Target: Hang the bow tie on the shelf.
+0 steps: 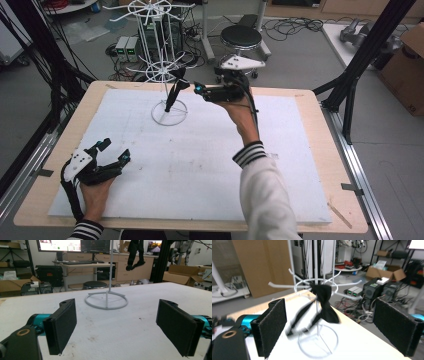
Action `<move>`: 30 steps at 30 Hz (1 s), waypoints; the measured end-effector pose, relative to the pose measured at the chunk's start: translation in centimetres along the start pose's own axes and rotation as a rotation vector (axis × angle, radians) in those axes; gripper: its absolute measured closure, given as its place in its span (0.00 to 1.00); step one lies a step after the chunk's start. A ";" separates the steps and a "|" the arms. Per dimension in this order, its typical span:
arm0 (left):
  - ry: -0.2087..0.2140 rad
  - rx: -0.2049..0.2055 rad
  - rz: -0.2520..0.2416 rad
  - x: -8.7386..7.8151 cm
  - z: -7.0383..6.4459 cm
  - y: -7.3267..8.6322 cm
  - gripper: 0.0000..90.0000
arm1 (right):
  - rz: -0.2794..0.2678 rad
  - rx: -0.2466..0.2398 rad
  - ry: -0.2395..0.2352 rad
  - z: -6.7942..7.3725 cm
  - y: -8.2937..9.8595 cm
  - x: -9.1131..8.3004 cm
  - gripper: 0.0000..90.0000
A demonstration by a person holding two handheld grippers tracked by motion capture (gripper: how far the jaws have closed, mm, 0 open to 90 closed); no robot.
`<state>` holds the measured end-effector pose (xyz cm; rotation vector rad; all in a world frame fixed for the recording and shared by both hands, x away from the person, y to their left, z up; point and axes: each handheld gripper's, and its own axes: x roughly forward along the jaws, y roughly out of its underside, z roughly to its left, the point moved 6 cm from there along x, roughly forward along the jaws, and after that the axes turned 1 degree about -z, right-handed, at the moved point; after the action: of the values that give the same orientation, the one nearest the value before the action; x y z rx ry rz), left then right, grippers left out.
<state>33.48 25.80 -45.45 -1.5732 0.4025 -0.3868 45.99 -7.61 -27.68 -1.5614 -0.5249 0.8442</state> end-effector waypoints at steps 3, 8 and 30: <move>0.000 0.007 0.006 0.0 0.0 0.0 0.19 | 0.000 -0.019 0.000 0.3 1.5 -3.5 0.12; -0.005 0.004 0.009 0.1 0.0 0.0 0.19 | 0.015 -0.042 0.042 -0.3 5.8 -9.2 0.08; -0.014 0.014 0.024 0.2 -0.1 0.1 0.19 | -0.008 -0.009 0.331 0.0 21.3 -19.8 0.00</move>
<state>33.63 25.63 -45.53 -1.5550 0.4066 -0.3591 30.63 -26.04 -44.08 -1.6645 -0.2952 0.5615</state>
